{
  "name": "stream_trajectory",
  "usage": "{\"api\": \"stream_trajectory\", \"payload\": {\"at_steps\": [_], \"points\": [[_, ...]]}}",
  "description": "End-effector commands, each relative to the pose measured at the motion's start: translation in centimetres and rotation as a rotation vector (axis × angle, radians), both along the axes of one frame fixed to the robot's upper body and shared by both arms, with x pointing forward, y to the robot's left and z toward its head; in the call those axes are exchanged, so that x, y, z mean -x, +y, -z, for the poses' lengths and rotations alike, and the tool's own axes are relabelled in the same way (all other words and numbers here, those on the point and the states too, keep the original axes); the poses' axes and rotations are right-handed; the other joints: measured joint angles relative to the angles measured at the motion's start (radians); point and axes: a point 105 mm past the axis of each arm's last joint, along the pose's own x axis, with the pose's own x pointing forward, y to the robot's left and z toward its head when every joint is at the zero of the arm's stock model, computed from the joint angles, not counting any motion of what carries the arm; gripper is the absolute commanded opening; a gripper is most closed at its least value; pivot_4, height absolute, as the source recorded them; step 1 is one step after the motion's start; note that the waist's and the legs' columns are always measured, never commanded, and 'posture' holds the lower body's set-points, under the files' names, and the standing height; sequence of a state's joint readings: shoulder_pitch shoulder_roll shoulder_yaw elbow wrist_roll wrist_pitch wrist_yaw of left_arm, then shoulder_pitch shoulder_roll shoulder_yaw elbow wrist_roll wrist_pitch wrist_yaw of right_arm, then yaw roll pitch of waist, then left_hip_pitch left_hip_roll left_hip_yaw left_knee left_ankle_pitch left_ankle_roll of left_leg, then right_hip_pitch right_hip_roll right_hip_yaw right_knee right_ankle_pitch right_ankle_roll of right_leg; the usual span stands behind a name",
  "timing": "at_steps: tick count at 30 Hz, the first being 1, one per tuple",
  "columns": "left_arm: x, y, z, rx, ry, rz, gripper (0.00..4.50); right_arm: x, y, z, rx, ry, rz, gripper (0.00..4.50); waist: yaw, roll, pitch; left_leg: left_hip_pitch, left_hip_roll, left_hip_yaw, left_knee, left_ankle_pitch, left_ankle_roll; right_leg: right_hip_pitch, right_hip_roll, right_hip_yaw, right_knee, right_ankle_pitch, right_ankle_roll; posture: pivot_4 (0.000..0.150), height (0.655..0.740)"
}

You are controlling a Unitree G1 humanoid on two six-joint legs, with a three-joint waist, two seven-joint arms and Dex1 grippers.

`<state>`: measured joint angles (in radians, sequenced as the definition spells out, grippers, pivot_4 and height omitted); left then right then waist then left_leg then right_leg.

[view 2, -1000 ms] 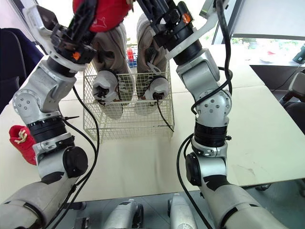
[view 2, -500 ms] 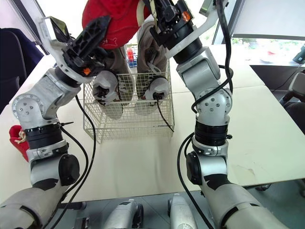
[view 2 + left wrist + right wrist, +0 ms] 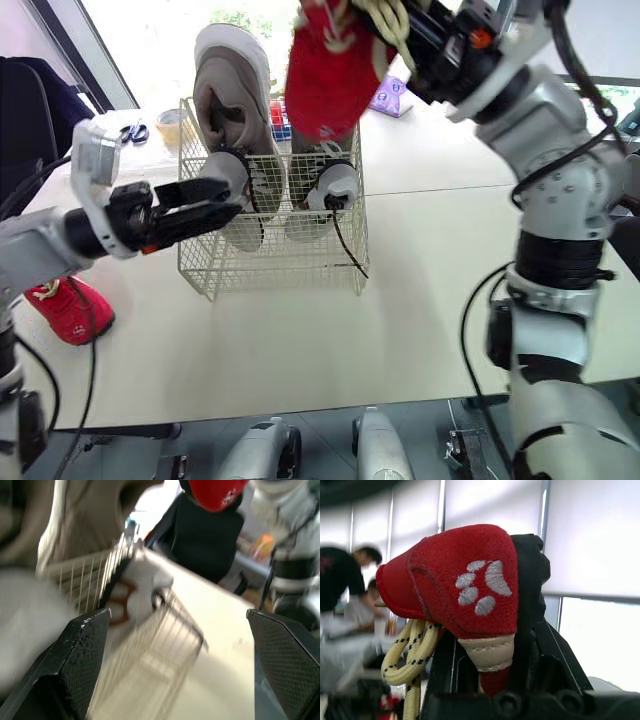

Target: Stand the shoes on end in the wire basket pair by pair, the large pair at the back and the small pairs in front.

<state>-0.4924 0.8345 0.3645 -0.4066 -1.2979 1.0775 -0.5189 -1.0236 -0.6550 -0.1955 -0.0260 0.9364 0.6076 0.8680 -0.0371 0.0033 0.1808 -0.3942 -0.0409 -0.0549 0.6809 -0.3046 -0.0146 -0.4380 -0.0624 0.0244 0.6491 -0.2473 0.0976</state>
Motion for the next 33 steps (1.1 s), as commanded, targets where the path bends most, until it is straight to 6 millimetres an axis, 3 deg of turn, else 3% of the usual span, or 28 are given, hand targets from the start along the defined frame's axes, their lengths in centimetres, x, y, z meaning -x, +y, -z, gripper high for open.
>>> {"api": "stream_trajectory", "payload": {"at_steps": [1, 9, 12, 21, 33], "points": [[1.2, 0.0, -1.7, 0.032, -0.056, -0.023, 4.48, 1.0, 0.7, 1.6, 0.149, -0.028, -0.073, 0.56, 0.0, 0.0, 0.0, 0.001, 0.0, 0.0, 0.0, 0.0, 0.0, 0.001, 0.0, 0.0, 0.0, 0.0, 0.0, 0.15, 0.74], [3.7, -0.6, 3.8, -0.068, 0.097, -0.042, 4.48, 1.2, 2.0, 5.8, 0.267, 0.024, -0.137, 0.56, -0.001, 0.0, 0.0, 0.001, 0.001, 0.0, -0.001, 0.0, 0.0, 0.0, 0.0, 0.001, 0.0, 0.0, 0.0, 0.15, 0.74], [4.6, -0.3, 4.8, -0.07, 0.164, -0.016, 4.48, 1.1, 2.8, 7.0, 0.288, 0.023, -0.15, 0.56, 0.003, 0.0, 0.0, 0.001, 0.001, 0.0, -0.001, 0.0, -0.001, 0.0, 0.0, 0.001, 0.0, 0.0, 0.0, 0.15, 0.74], [4.2, 0.1, 5.1, -0.095, 0.164, -0.027, 4.48, -0.4, 4.9, 11.1, 0.367, -0.011, -0.126, 0.56, 0.025, 0.0, 0.0, 0.002, 0.001, 0.0, -0.001, 0.001, -0.002, 0.001, 0.0, 0.0, -0.002, 0.0, -0.001, 0.15, 0.74], [3.9, 0.8, 5.2, -0.124, 0.168, -0.039, 4.48, -1.0, 4.7, 14.7, 0.391, 0.088, -0.13, 0.56, 0.023, 0.0, 0.0, 0.002, 0.001, 0.0, -0.001, 0.001, -0.002, 0.002, 0.0, 0.0, -0.002, 0.0, -0.001, 0.15, 0.74]]}}
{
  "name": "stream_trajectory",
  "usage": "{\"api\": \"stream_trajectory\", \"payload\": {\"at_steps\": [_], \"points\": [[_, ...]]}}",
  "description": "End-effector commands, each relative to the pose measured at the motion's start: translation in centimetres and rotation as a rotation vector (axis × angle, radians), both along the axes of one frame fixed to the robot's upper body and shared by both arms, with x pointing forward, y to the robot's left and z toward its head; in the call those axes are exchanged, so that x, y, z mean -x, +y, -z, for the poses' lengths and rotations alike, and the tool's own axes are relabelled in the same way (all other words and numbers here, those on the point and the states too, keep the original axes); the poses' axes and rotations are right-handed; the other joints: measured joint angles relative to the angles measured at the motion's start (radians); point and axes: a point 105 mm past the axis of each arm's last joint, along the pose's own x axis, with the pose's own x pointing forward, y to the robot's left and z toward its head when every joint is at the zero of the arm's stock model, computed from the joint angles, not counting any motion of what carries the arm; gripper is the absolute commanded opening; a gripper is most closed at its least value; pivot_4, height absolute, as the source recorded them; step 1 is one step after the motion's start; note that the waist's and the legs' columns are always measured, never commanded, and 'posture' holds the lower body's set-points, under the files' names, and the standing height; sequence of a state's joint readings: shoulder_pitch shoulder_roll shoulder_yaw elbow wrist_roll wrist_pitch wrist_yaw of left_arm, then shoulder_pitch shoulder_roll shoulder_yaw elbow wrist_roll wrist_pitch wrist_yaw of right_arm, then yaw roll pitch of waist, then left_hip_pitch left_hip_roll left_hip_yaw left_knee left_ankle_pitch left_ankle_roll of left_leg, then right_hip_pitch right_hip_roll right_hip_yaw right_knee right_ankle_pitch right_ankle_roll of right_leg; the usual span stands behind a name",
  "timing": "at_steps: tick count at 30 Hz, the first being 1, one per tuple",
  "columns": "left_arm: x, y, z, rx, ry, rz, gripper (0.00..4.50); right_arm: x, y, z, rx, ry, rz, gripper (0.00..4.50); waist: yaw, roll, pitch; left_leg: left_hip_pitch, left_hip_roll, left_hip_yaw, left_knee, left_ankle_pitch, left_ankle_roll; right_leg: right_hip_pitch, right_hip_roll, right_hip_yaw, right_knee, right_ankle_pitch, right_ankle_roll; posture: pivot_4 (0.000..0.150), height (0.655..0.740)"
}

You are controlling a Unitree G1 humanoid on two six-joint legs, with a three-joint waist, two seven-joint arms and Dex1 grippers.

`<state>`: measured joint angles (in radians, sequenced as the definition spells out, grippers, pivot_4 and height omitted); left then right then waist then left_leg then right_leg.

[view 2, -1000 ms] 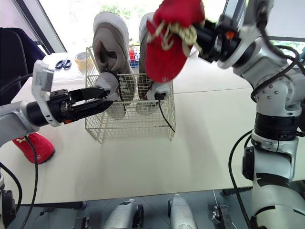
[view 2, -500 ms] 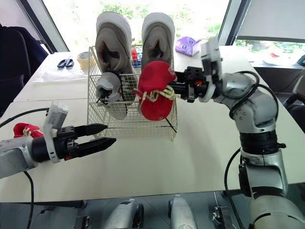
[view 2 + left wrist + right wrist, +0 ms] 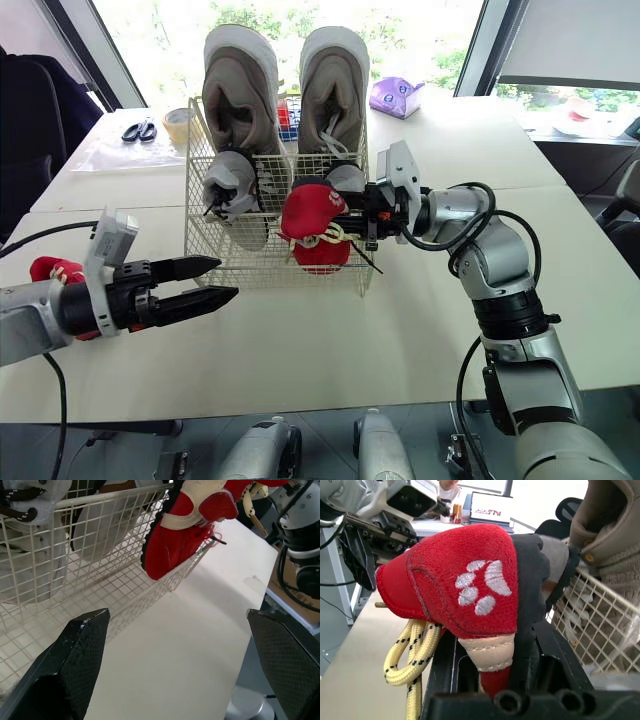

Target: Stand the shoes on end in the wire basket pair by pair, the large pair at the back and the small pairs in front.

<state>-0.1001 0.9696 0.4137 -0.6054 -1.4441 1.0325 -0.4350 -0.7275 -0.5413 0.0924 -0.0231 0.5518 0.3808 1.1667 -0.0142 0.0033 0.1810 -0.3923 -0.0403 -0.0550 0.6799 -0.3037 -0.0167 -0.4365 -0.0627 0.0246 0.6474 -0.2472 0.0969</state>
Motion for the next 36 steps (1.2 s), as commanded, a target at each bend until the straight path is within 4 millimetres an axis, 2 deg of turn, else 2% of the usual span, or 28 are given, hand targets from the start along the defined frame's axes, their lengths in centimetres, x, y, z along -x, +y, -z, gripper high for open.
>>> {"api": "stream_trajectory", "payload": {"at_steps": [1, 2, 4, 5, 10, 23, 29, 34, 36], "points": [[-0.2, 0.3, -0.6, 0.003, -0.035, -0.008, 4.48, 0.4, 0.1, -0.2, -0.014, -0.024, -0.016, 0.56, 0.0, 0.0, 0.0, 0.0, 0.0, 0.0, 0.0, 0.0, 0.0, 0.0, 0.0, 0.0, 0.0, 0.0, 0.0, 0.15, 0.74], [-0.2, 0.3, -0.6, 0.003, -0.035, -0.01, 4.48, 0.4, 0.1, -0.2, -0.013, -0.025, -0.016, 0.56, 0.0, 0.0, 0.0, 0.0, 0.0, 0.0, 0.0, 0.0, 0.0, 0.0, 0.0, 0.0, 0.0, 0.0, 0.0, 0.15, 0.74], [-0.3, 0.4, -0.6, 0.003, -0.032, -0.011, 4.5, 0.6, 0.0, -0.1, -0.014, -0.017, -0.017, 1.55, 0.0, 0.0, 0.0, 0.0, 0.0, 0.0, 0.0, 0.0, 0.0, 0.0, 0.0, 0.0, 0.0, 0.0, 0.0, 0.15, 0.74], [-0.3, 0.4, -0.5, 0.002, -0.031, -0.011, 4.5, 0.6, -0.1, -0.1, -0.014, -0.018, -0.012, 1.85, 0.0, 0.0, 0.0, 0.0, 0.0, 0.0, 0.0, 0.0, 0.0, 0.0, 0.0, 0.0, 0.0, 0.0, 0.0, 0.15, 0.74], [-0.4, 0.8, -0.5, -0.01, -0.029, -0.016, 4.5, 1.1, -0.9, -0.8, 0.015, -0.028, 0.002, 4.34, 0.001, 0.0, 0.0, 0.0, 0.0, 0.0, 0.0, 0.0, 0.001, 0.0, 0.0, 0.0, 0.0, 0.0, 0.0, 0.15, 0.74], [-0.6, 1.5, 0.3, -0.03, -0.006, -0.009, 4.5, 4.3, -1.0, -3.9, 0.038, -0.061, -0.042, 4.34, 0.001, 0.0, 0.0, 0.0, 0.0, 0.0, 0.0, -0.001, 0.001, 0.0, 0.0, 0.0, 0.0, 0.0, 0.0, 0.15, 0.74], [-1.0, 1.5, 0.5, -0.023, -0.009, -0.013, 4.5, 3.7, -0.8, -1.3, 0.152, -0.062, -0.044, 4.34, 0.001, 0.0, 0.0, 0.0, 0.0, 0.0, 0.0, -0.001, 0.001, 0.0, 0.0, 0.0, -0.001, 0.0, 0.0, 0.15, 0.74], [-1.0, 1.8, 0.9, -0.026, -0.005, -0.028, 4.5, 3.0, -1.6, 0.8, 0.299, -0.06, -0.04, 4.34, 0.003, 0.0, 0.0, 0.0, 0.0, 0.0, 0.0, -0.001, 0.001, 0.001, -0.001, 0.0, -0.001, 0.0, 0.0, 0.15, 0.74], [-0.9, 1.8, 1.0, -0.028, -0.004, -0.031, 4.5, 2.4, -1.7, 1.0, 0.33, -0.089, -0.026, 4.34, 0.002, 0.0, 0.0, 0.001, 0.0, 0.0, 0.0, -0.001, 0.001, 0.002, -0.001, -0.001, -0.001, 0.0, 0.0, 0.15, 0.74]]}}
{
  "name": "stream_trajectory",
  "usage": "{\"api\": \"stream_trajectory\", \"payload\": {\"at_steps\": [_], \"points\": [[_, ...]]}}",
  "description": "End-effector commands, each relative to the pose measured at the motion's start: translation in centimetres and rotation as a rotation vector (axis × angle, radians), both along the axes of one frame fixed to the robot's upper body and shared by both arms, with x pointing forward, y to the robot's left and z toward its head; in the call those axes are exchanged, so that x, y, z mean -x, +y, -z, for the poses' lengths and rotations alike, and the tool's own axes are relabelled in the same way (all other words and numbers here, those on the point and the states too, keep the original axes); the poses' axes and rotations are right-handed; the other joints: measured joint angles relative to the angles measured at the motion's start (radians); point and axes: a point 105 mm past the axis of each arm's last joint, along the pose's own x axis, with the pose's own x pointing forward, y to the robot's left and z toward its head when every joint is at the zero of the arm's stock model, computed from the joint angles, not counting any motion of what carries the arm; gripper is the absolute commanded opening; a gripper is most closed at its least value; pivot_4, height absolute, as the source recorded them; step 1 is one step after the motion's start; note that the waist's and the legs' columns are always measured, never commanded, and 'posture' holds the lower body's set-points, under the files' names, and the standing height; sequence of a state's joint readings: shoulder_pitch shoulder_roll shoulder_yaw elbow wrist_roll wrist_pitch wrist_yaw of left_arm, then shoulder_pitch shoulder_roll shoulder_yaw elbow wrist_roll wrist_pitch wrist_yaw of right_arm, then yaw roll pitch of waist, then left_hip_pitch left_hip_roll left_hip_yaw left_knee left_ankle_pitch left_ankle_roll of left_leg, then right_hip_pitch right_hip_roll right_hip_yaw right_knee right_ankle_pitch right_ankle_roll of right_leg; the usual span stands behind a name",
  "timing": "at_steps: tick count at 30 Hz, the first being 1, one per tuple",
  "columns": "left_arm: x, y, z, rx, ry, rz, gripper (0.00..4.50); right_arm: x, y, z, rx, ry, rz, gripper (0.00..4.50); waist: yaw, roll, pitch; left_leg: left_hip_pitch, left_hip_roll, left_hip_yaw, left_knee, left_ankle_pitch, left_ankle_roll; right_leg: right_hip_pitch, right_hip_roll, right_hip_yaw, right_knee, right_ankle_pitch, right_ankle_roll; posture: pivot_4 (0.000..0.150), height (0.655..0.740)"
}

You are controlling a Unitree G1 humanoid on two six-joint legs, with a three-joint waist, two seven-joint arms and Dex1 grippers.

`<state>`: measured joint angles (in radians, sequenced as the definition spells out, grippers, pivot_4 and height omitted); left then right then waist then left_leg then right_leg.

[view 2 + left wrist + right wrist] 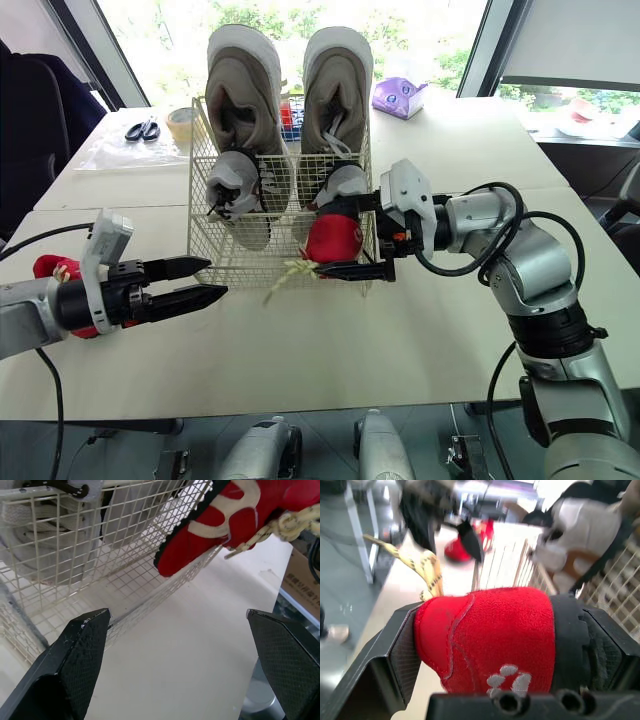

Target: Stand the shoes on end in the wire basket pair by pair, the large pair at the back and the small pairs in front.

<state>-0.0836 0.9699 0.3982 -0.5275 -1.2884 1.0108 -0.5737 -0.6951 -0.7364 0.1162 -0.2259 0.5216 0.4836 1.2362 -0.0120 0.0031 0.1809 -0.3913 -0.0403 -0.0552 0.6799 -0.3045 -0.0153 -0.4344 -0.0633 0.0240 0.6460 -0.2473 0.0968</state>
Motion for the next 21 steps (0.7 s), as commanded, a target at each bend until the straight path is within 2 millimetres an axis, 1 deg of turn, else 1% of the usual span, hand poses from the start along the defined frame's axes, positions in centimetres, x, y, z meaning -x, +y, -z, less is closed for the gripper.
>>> {"api": "stream_trajectory", "payload": {"at_steps": [1, 6, 9, 10, 11, 15, 19, 21], "points": [[0.1, 0.1, -0.1, -0.004, -0.019, -0.008, 4.5, -0.4, -0.1, 0.5, 0.062, -0.032, -0.007, 4.34, -0.001, 0.0, 0.0, 0.001, 0.0, 0.0, 0.0, 0.0, 0.0, 0.001, 0.0, 0.0, 0.0, 0.0, 0.0, 0.15, 0.74], [0.2, 0.2, 0.1, 0.003, -0.018, -0.015, 4.5, -0.9, -0.2, -0.9, 0.01, -0.076, 0.018, 4.34, -0.001, 0.0, 0.0, 0.001, 0.0, 0.0, 0.0, 0.0, 0.0, 0.001, 0.0, 0.0, 0.0, 0.0, 0.0, 0.15, 0.74], [0.2, 0.1, 0.2, 0.005, -0.016, -0.016, 4.5, -0.3, 0.3, -1.5, -0.042, -0.054, -0.005, 4.34, 0.0, 0.0, 0.0, 0.001, 0.0, -0.001, 0.0, 0.0, 0.0, 0.001, 0.0, 0.0, 0.0, 0.0, 0.0, 0.15, 0.74], [0.2, 0.1, 0.3, 0.005, -0.015, -0.015, 4.5, -0.4, 0.3, -1.6, -0.053, -0.051, 0.004, 4.34, 0.0, 0.0, 0.0, 0.001, 0.0, -0.001, 0.0, 0.0, 0.0, 0.001, 0.0, 0.0, 0.0, 0.0, 0.0, 0.15, 0.74], [0.1, 0.1, 0.3, 0.006, -0.015, -0.015, 4.5, -0.6, 0.2, -1.7, -0.058, -0.049, 0.013, 4.44, -0.001, 0.0, 0.0, 0.001, 0.0, -0.001, 0.0, 0.0, 0.0, 0.001, 0.0, 0.0, 0.0, 0.0, 0.0, 0.15, 0.74], [0.1, 0.1, 0.4, 0.005, -0.016, -0.012, 4.5, -0.3, 0.0, -1.9, -0.058, -0.053, 0.007, 4.44, 0.0, 0.0, 0.0, 0.001, 0.0, -0.001, 0.0, 0.0, 0.0, 0.001, 0.0, 0.0, 0.0, 0.0, 0.0, 0.15, 0.74], [-0.1, 0.1, 0.5, 0.004, -0.015, -0.011, 4.5, -0.7, -0.2, -2.1, -0.06, -0.081, 0.044, 4.44, 0.0, 0.0, 0.0, 0.001, 0.0, -0.001, 0.0, 0.0, 0.0, 0.001, 0.0, 0.0, 0.0, 0.0, 0.0, 0.15, 0.74], [-0.2, 0.1, 0.5, 0.003, -0.016, -0.01, 4.5, -0.5, -0.4, -2.1, -0.058, -0.067, 0.038, 4.44, 0.001, 0.0, 0.0, 0.001, 0.0, -0.001, 0.0, 0.0, 0.0, 0.001, 0.0, 0.0, 0.0, 0.0, 0.0, 0.15, 0.74]]}}
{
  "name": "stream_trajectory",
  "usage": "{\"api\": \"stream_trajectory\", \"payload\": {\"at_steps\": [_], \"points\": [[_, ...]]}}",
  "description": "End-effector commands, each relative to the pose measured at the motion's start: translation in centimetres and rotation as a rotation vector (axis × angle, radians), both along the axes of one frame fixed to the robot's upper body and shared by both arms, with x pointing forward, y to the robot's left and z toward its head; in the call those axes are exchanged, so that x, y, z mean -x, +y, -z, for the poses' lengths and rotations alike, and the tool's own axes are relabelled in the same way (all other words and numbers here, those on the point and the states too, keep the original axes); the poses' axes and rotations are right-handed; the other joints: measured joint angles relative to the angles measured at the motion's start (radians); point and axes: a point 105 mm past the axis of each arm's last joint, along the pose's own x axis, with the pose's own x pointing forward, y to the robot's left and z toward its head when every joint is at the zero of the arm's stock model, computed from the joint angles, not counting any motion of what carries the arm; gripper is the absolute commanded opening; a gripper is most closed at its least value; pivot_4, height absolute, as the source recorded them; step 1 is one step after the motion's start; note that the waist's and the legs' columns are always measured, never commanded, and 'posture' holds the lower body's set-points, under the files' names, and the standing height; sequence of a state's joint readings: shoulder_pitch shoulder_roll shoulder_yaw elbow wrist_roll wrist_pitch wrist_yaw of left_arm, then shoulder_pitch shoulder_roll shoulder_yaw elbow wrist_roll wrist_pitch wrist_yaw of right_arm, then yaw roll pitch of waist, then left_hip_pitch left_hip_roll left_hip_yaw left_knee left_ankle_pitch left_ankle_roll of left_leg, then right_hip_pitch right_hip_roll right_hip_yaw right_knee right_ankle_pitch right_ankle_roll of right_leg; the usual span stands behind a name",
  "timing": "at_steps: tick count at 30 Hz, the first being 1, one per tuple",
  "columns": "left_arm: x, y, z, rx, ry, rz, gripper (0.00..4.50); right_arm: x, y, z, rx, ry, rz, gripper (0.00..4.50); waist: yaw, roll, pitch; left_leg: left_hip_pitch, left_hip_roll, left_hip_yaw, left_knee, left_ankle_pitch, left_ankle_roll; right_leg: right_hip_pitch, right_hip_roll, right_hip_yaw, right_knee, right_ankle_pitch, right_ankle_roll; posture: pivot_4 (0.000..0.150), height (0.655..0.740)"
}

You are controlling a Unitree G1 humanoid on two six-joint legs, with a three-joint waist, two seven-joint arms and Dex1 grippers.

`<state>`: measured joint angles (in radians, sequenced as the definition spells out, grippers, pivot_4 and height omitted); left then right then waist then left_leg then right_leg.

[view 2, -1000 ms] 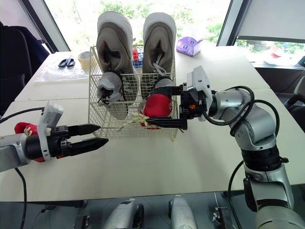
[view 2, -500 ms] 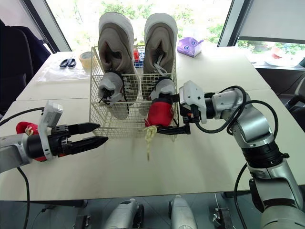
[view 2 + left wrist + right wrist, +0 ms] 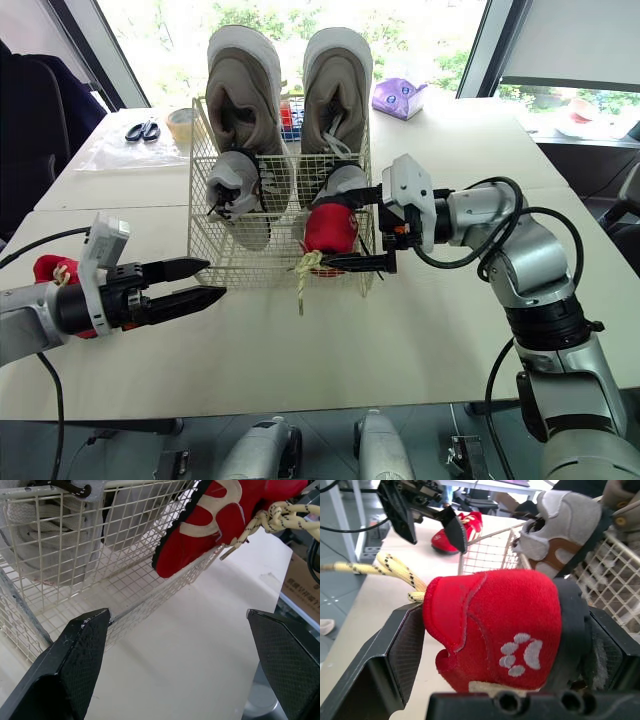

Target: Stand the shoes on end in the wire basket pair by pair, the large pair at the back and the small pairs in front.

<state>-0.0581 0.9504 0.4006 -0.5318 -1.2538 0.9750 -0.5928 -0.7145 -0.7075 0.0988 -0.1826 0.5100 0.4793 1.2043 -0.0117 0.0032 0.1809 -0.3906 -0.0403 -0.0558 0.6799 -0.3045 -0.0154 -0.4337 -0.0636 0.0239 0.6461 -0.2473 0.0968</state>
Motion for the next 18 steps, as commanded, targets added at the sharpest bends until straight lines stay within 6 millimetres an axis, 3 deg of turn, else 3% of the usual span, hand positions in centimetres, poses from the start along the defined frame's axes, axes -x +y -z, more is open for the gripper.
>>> {"api": "stream_trajectory", "payload": {"at_steps": [1, 11, 18], "points": [[-0.2, 0.0, 0.2, -0.009, 0.005, -0.001, 4.5, 0.7, -0.4, -1.5, -0.007, -0.056, -0.01, 4.44, 0.001, 0.0, 0.0, 0.0, 0.0, 0.0, 0.0, 0.0, 0.0, 0.0, 0.0, 0.0, 0.0, 0.0, 0.0, 0.15, 0.74], [-0.1, 0.5, 0.5, -0.021, 0.023, -0.012, 4.5, 2.2, -1.9, -0.8, 0.087, -0.043, -0.012, 4.44, 0.0, 0.0, 0.0, 0.0, 0.0, 0.0, 0.0, 0.0, 0.0, 0.0, 0.0, 0.0, 0.0, 0.0, 0.0, 0.15, 0.74], [-0.1, 0.9, 0.6, -0.024, 0.034, -0.02, 4.5, 2.2, -3.7, -1.2, 0.159, -0.062, 0.031, 4.44, 0.0, 0.0, 0.0, 0.0, 0.0, 0.0, 0.0, 0.0, 0.0, 0.0, 0.0, 0.0, 0.0, 0.0, 0.0, 0.15, 0.74]]}}
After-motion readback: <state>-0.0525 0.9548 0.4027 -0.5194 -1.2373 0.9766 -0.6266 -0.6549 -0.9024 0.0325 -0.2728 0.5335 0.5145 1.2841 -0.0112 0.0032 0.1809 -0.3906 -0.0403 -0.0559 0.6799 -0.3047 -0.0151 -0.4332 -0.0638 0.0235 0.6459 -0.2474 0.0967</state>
